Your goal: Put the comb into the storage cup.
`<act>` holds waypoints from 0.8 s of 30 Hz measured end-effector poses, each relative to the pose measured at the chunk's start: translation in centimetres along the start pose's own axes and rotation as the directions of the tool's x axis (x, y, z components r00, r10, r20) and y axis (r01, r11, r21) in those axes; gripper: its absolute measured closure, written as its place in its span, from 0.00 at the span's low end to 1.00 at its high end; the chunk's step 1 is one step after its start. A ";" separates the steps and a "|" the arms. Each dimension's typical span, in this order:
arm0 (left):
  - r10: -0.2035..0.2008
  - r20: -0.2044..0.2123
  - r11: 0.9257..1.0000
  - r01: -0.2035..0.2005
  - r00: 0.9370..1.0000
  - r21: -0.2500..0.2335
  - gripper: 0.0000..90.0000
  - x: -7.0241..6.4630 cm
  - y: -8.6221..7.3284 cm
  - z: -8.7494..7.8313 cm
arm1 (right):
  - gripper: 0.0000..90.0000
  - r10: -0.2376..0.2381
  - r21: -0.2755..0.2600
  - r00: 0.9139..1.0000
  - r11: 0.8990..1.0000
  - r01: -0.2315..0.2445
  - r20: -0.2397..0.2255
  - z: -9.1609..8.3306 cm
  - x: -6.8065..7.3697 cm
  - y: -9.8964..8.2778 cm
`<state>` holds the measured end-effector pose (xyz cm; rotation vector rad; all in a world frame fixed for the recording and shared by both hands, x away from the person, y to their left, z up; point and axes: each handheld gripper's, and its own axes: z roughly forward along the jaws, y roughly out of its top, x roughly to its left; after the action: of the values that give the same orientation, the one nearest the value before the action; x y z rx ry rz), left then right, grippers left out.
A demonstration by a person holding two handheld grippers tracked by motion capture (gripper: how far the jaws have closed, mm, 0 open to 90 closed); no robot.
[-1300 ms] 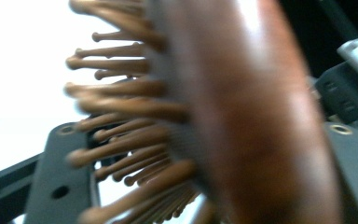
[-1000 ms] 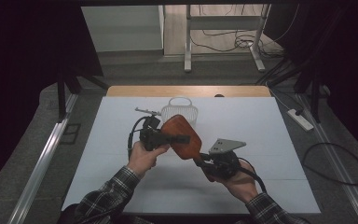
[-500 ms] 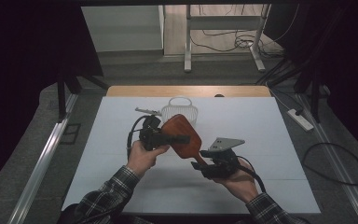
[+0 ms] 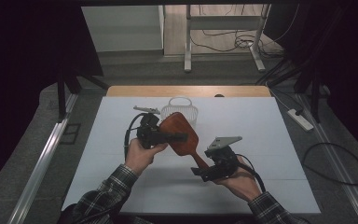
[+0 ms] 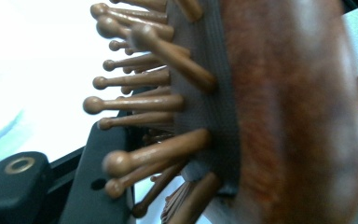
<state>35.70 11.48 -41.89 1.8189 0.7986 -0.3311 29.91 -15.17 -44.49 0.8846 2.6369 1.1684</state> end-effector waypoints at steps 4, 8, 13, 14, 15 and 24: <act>0.011 -0.011 1.000 -0.011 1.000 0.001 0.63 -0.1 0.2 -0.2 | 0.14 -0.013 0.031 0.999 0.999 0.012 0.031 -0.1 -0.1 0.0; 0.021 -0.028 1.000 -0.021 0.999 0.001 0.63 -0.2 0.5 -0.5 | 0.08 -0.003 0.037 0.999 0.999 0.002 0.038 -0.3 -0.3 0.0; 0.030 -0.049 1.000 -0.030 0.998 0.005 0.63 -0.2 0.7 -0.7 | 0.05 -0.003 0.045 0.999 0.999 0.001 0.041 -0.4 -0.5 -0.1; 0.031 -0.053 1.000 -0.030 0.998 0.006 0.63 -0.2 0.8 -0.7 | 0.04 -0.006 0.049 0.999 0.999 0.004 0.040 -0.4 -0.5 -0.1; 0.036 -0.061 0.999 -0.035 0.998 0.008 0.63 -0.2 0.9 -0.7 | 0.03 -0.012 0.045 0.999 0.999 0.010 0.043 -0.5 -0.5 -0.1; 0.048 -0.089 0.999 -0.048 0.995 0.000 0.63 -0.2 1.8 -1.3 | 0.00 -0.017 0.042 0.997 0.999 0.013 0.081 -0.9 -0.7 -0.3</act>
<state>36.53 12.28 -39.99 1.8588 0.8146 -0.2193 30.02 -16.36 -44.17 0.8982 2.6071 1.0546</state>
